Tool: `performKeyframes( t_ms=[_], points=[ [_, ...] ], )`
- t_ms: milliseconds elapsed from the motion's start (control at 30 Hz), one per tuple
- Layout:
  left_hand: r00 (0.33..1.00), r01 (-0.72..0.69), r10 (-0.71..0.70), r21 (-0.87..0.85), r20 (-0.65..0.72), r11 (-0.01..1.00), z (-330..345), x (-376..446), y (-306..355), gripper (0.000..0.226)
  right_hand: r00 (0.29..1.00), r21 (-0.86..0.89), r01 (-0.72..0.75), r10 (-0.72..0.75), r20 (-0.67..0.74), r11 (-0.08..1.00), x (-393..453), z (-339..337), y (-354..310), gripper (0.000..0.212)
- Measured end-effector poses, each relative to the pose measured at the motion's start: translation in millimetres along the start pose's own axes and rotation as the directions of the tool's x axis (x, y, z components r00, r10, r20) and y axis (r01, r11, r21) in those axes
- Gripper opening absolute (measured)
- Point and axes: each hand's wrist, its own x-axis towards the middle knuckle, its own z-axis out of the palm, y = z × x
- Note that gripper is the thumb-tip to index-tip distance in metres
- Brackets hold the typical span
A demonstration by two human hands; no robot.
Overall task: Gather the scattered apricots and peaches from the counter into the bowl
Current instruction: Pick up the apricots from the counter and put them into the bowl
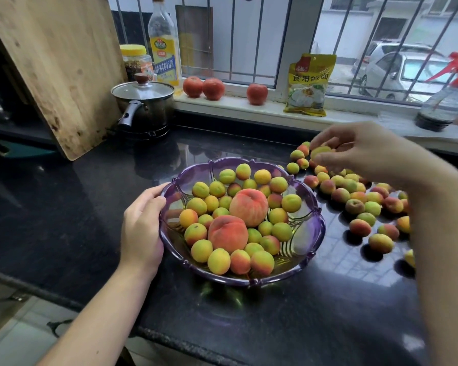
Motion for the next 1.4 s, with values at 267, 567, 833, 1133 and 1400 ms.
performKeyframes(
  t_ms=[267, 567, 833, 1133, 1400],
  points=[
    [1.000, 0.012, -0.012, -0.007, 0.003, 1.000, -1, 0, -2, 0.035, 0.910, -0.665, 0.206, 0.111, 0.401, 0.718, -14, 60, -43, 0.026],
    [1.000, 0.003, -0.003, -0.018, 0.005, 1.000, -1, 3, -3, 0.031, 0.950, -0.780, 0.157, 0.122, 0.286, 0.606, -6, 77, -36, 0.033],
    [0.999, -0.023, 0.024, -0.029, 0.033, 0.999, -2, 4, -5, 0.040, 0.996, -0.533, -0.082, 0.086, -0.017, 0.842, -12, 29, -29, 0.018],
    [0.927, -0.357, 0.300, 0.286, 0.223, 0.889, 6, -10, -9, 0.056, 0.812, -0.247, -0.365, 0.177, -0.556, 0.898, -66, 54, 85, 0.012],
    [0.929, -0.350, 0.286, 0.311, 0.233, 0.884, 7, -10, -5, 0.054, 0.882, -0.498, -0.466, 0.339, -0.327, 0.731, -66, 70, 80, 0.021]
  ],
)
